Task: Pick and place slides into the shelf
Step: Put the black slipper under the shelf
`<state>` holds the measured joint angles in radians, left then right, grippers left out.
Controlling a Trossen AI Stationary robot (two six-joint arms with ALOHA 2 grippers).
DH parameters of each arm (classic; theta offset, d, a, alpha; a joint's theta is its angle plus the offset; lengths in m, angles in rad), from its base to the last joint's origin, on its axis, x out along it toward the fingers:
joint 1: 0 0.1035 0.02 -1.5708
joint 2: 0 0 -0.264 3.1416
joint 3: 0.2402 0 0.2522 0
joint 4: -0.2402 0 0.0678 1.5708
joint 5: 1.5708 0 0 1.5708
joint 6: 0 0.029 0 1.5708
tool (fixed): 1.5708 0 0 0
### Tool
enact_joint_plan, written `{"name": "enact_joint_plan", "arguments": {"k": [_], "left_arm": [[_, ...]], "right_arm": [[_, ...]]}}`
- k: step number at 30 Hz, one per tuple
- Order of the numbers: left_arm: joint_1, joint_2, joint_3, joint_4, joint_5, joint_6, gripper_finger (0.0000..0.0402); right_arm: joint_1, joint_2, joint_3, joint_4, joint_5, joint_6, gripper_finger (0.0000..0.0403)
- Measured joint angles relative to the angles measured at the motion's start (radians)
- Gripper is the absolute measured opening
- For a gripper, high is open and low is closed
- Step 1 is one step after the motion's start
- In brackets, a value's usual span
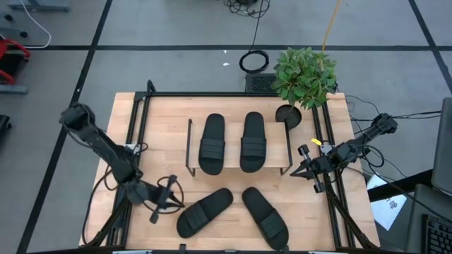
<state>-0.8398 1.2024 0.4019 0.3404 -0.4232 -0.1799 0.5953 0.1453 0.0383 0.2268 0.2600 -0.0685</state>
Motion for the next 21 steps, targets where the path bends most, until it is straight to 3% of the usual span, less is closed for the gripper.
{"name": "enact_joint_plan", "arguments": {"k": [4,8,14,21], "left_arm": [[0.000,0.056,0.000,0.024,-0.051,0.000,0.0010],[-0.017,0.099,0.026,0.032,-0.062,-0.025,0.0039],[-0.079,0.145,0.097,-0.054,-0.129,-0.117,0.0126],[-0.146,0.234,0.171,-0.063,-0.199,-0.104,0.0234]], "right_arm": [[0.000,0.000,0.000,0.001,0.000,0.000,0.0000],[0.000,0.000,0.000,0.001,0.000,0.003,0.0000],[0.000,0.000,0.000,0.001,0.000,0.003,0.0000],[0.000,0.000,0.000,0.001,0.000,0.003,0.0000]]}}
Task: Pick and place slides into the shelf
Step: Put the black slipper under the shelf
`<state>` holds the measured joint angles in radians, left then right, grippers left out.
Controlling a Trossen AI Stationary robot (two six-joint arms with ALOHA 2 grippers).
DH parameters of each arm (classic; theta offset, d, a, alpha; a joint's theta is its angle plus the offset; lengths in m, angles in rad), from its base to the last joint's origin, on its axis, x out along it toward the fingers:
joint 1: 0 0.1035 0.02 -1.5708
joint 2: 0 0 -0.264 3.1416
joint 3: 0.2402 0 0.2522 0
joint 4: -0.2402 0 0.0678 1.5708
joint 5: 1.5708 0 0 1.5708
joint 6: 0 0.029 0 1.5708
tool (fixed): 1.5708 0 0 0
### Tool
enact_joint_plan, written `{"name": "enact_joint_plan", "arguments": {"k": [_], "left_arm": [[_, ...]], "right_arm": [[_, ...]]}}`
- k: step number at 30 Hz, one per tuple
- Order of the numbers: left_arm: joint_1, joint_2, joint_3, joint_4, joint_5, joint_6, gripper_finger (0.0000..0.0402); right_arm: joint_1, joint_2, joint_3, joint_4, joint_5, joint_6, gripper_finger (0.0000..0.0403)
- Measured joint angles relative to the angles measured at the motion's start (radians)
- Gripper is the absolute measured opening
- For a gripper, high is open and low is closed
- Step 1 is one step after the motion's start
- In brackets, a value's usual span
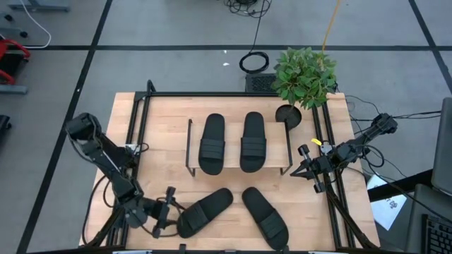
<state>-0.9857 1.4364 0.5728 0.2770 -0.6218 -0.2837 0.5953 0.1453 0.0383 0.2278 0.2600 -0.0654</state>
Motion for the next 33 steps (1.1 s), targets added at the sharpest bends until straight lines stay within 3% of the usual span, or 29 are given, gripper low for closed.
{"name": "enact_joint_plan", "arguments": {"k": [5,10,17,25,33], "left_arm": [[-0.005,0.100,0.062,-0.095,-0.027,-0.007,0.0279],[-0.005,0.197,0.137,-0.216,-0.069,0.021,0.0298],[-0.004,0.260,0.230,-0.340,-0.116,0.065,0.0305],[0.018,0.333,0.280,-0.350,-0.241,0.265,0.0305],[0.087,0.371,0.288,-0.325,-0.213,0.324,0.0302]], "right_arm": [[0.000,0.000,0.000,0.000,0.000,-0.001,0.0000],[0.000,0.000,0.000,0.000,0.000,0.000,0.0000],[0.000,0.000,0.000,0.000,0.000,0.000,0.0000],[0.000,0.008,0.000,-0.002,0.003,-0.001,0.0000],[0.000,0.039,0.000,-0.002,0.004,0.000,0.0000]]}}
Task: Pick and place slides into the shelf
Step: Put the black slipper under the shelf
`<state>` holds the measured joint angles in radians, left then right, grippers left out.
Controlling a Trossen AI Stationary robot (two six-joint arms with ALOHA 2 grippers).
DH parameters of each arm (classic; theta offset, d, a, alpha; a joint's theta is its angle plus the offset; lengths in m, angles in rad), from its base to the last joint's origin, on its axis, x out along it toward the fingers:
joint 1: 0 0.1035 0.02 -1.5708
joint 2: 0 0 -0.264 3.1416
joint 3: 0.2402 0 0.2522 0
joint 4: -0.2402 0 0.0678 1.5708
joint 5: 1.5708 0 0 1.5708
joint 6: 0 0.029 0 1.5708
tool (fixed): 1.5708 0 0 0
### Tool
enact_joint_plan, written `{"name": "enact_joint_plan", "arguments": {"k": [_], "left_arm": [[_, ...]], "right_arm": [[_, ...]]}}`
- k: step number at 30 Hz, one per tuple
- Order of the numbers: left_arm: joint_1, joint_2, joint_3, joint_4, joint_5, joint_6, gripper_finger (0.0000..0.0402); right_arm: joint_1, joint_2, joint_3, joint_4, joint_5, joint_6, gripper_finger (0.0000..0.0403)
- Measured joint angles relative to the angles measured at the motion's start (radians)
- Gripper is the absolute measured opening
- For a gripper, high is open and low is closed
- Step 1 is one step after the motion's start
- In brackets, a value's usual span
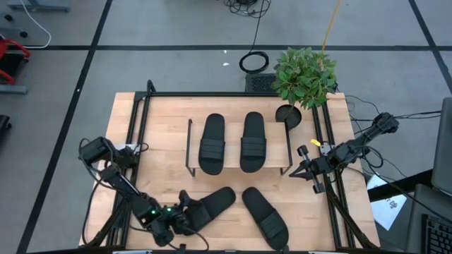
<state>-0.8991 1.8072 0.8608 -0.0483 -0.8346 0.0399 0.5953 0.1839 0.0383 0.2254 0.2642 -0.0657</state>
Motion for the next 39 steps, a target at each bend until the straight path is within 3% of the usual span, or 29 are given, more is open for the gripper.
{"name": "enact_joint_plan", "arguments": {"k": [4,10,12,18,25,31,39], "left_arm": [[0.013,-0.002,0.000,0.005,0.015,0.012,0.0253],[0.015,-0.015,0.002,0.000,-0.003,0.038,0.0058],[0.020,-0.025,0.008,-0.006,-0.005,0.024,0.0019],[0.025,-0.051,0.103,-0.159,-0.102,-0.169,0.0009],[0.103,-0.052,0.290,-0.491,-0.077,-0.501,0.0003],[0.173,-0.043,0.335,-0.497,-0.012,-0.497,0.0002],[0.239,0.051,0.347,-0.477,-0.032,-0.497,0.0001]], "right_arm": [[0.000,0.014,0.000,0.000,0.000,-0.002,0.0000],[0.000,0.023,0.000,0.002,0.000,-0.002,0.0000],[0.000,0.023,0.000,0.001,0.000,-0.002,0.0000],[0.000,0.023,0.000,0.002,0.000,-0.002,0.0000],[0.000,0.023,0.000,0.003,0.000,0.001,0.0000],[0.000,0.023,0.000,0.003,-0.003,0.007,0.0000],[0.000,0.023,0.000,0.011,-0.003,0.026,0.0000]]}}
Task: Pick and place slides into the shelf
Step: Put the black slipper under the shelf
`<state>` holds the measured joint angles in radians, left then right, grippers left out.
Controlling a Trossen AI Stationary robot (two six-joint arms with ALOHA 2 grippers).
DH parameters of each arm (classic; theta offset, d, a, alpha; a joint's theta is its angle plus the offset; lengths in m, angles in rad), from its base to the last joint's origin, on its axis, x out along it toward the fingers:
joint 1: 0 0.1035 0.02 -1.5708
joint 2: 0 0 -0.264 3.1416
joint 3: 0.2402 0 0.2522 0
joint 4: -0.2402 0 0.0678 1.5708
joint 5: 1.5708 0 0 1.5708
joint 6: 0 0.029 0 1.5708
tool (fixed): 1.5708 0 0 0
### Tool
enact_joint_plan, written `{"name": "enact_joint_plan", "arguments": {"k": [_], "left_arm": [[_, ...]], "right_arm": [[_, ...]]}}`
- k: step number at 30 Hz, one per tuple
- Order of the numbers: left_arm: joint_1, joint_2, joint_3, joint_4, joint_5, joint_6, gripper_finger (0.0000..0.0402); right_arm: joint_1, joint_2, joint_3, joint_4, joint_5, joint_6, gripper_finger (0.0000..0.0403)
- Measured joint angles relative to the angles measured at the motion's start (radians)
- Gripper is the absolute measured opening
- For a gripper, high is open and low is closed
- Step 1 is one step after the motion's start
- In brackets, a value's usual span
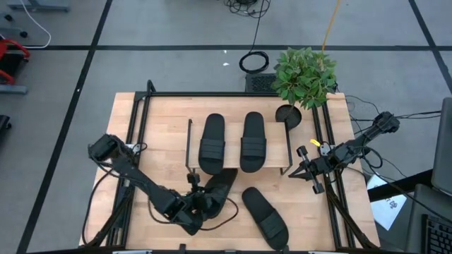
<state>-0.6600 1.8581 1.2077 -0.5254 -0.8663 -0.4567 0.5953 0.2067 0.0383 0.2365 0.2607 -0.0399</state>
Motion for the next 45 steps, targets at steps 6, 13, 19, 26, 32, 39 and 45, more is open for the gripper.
{"name": "enact_joint_plan", "arguments": {"k": [6,13,19,26,32,39,45], "left_arm": [[0.033,0.116,0.059,-0.026,-0.101,0.028,0.0001],[0.081,0.190,0.161,-0.116,-0.161,0.023,0.0001],[0.097,0.200,0.193,-0.128,-0.160,-0.043,0.0000],[0.084,0.200,0.193,-0.308,-0.100,-0.212,0.0000],[0.073,0.200,0.193,-0.402,-0.099,-0.322,0.0000],[0.100,0.223,0.187,-0.422,-0.092,-0.335,0.0000],[0.111,0.249,0.187,-0.412,-0.059,-0.288,0.0003]], "right_arm": [[0.000,0.001,0.000,0.004,0.001,-0.002,0.0000],[0.000,0.001,0.000,0.007,0.002,-0.002,0.0000],[0.000,0.001,0.000,0.007,0.002,-0.002,0.0000],[0.000,0.001,0.000,0.009,0.001,0.001,0.0000],[0.000,0.001,0.000,0.028,0.000,0.002,0.0000],[0.000,0.001,0.000,0.036,0.000,0.006,0.0000],[0.000,0.001,0.000,0.036,-0.001,0.006,0.0000]]}}
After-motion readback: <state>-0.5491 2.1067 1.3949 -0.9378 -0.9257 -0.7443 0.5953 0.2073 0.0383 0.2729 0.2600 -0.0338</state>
